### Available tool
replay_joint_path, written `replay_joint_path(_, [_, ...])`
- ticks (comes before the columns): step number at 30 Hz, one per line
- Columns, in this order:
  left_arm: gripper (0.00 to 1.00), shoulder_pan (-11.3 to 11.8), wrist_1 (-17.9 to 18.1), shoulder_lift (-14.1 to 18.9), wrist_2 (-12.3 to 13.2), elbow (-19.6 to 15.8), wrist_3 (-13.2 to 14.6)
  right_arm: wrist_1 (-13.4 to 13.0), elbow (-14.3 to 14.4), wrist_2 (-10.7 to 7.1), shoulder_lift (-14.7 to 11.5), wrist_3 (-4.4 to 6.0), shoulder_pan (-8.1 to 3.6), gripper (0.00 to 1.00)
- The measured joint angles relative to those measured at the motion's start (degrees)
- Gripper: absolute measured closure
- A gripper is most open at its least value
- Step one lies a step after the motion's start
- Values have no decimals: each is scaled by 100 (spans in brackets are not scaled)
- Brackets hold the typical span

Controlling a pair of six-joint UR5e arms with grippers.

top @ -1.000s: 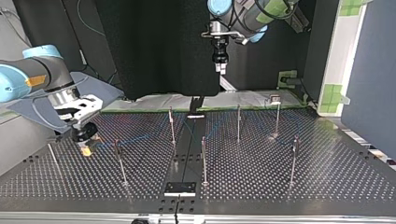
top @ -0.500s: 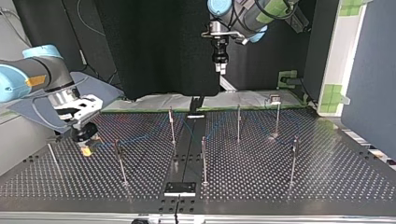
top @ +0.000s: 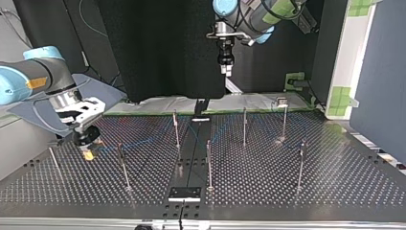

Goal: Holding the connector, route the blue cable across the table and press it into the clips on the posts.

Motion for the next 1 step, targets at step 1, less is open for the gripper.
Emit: replay_joint_path(1, [0, 0, 0, 0, 0, 0, 0, 0, 0, 0, 0, 0, 0, 100])
